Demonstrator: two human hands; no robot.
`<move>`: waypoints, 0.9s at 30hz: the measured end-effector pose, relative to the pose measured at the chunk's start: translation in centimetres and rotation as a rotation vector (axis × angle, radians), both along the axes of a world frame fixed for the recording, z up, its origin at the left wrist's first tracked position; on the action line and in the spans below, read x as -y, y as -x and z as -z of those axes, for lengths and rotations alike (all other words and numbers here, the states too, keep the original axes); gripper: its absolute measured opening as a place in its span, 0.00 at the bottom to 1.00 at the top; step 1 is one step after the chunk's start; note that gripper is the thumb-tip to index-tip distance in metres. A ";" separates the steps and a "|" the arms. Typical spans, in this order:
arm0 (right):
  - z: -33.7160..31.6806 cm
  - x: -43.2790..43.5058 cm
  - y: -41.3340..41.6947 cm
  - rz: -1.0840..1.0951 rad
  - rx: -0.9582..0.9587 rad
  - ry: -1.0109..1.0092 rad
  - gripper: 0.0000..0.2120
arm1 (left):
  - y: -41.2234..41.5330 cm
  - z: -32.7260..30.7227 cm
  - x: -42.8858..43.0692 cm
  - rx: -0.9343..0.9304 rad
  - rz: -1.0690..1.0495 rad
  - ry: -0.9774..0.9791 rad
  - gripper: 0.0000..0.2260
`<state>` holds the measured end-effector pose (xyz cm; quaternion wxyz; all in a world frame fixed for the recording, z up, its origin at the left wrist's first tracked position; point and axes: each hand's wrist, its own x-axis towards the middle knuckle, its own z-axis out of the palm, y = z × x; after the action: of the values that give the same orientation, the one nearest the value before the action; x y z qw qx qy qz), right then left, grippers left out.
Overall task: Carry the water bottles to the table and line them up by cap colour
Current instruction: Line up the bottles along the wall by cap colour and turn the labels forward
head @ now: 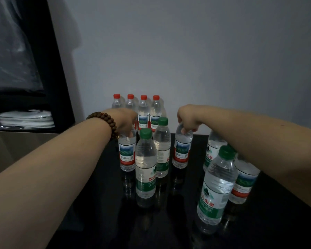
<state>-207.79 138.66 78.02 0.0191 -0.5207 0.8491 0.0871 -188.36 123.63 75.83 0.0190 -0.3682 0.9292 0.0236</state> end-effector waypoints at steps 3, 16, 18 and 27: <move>0.1 1.2 1.1 0.001 -0.026 0.007 0.17 | 1.7 0.1 1.3 0.009 0.034 0.025 0.24; -0.1 6.2 5.8 -0.025 -0.064 -0.044 0.20 | 10.4 -0.2 5.6 -0.013 0.160 0.041 0.24; 0.0 6.9 6.5 -0.034 -0.088 -0.041 0.19 | 11.9 -0.1 6.3 -0.015 0.166 0.022 0.23; 0.7 10.8 10.4 -0.025 -0.160 -0.024 0.18 | 18.6 -0.1 8.3 0.012 0.270 0.163 0.24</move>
<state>-218.23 127.82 77.35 -0.0438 -0.5224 0.8401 0.1389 -206.92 115.30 75.89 -0.0022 -0.2402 0.9690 -0.0570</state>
